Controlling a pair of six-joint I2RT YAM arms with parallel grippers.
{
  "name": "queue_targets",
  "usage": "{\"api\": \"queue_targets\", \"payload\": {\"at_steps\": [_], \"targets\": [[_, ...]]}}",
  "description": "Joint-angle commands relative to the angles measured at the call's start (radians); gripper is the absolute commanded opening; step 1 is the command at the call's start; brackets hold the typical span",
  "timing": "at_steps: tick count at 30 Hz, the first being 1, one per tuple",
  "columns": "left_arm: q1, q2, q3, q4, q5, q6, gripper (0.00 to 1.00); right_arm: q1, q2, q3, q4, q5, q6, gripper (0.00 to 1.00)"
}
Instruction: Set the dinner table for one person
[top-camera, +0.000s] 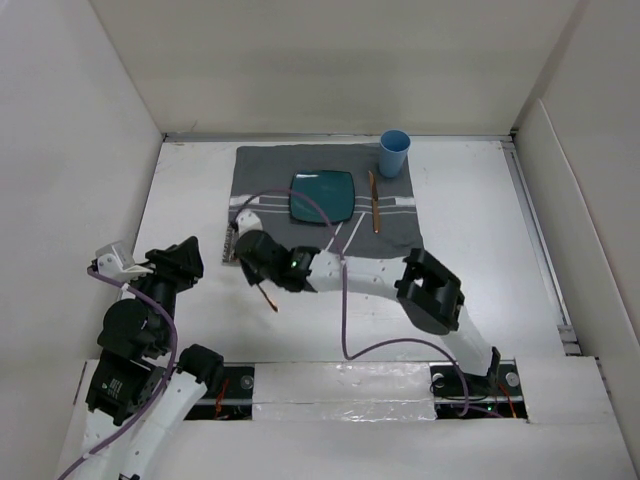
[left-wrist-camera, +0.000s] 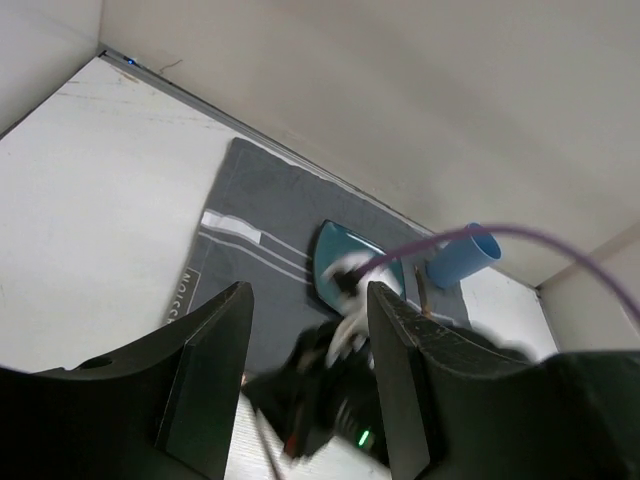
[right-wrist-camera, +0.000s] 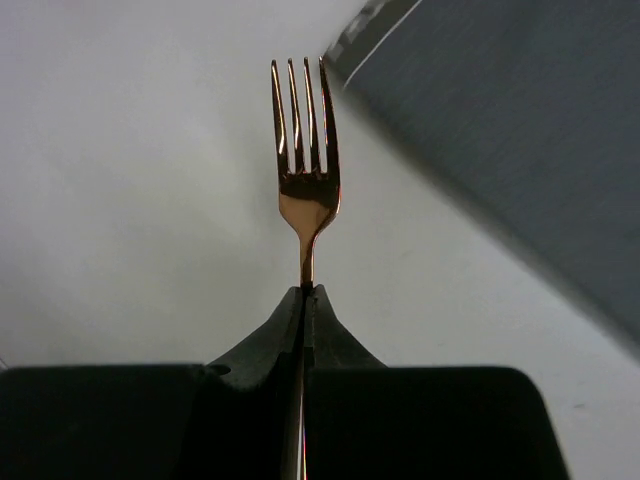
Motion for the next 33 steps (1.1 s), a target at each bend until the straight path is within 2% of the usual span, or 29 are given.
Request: {"api": "queue_targets", "payload": {"at_steps": [1, 4, 12, 19, 24, 33], "targets": [[-0.002, -0.013, -0.006, 0.038, -0.003, -0.005, 0.46, -0.112, -0.089, 0.094, 0.031, 0.006, 0.023, 0.00], [-0.002, -0.010, -0.004, 0.034, 0.007, -0.005, 0.46, -0.193, -0.086, 0.103, 0.072, -0.026, 0.044, 0.00], [-0.002, 0.007, -0.009, 0.038, 0.023, -0.008, 0.46, -0.330, 0.067, 0.328, 0.055, 0.008, 0.188, 0.00], [-0.002, 0.030, -0.006, 0.035, 0.024, -0.014, 0.46, -0.374, 0.232, 0.523, 0.035, 0.026, 0.322, 0.00], [-0.002, 0.019, -0.006, 0.032, 0.008, -0.019, 0.46, -0.385, 0.344, 0.655, -0.028, 0.072, 0.347, 0.00], [-0.002, 0.031, -0.007, 0.032, 0.014, -0.019, 0.46, -0.434, 0.413, 0.679, -0.012, 0.045, 0.362, 0.00]]}}
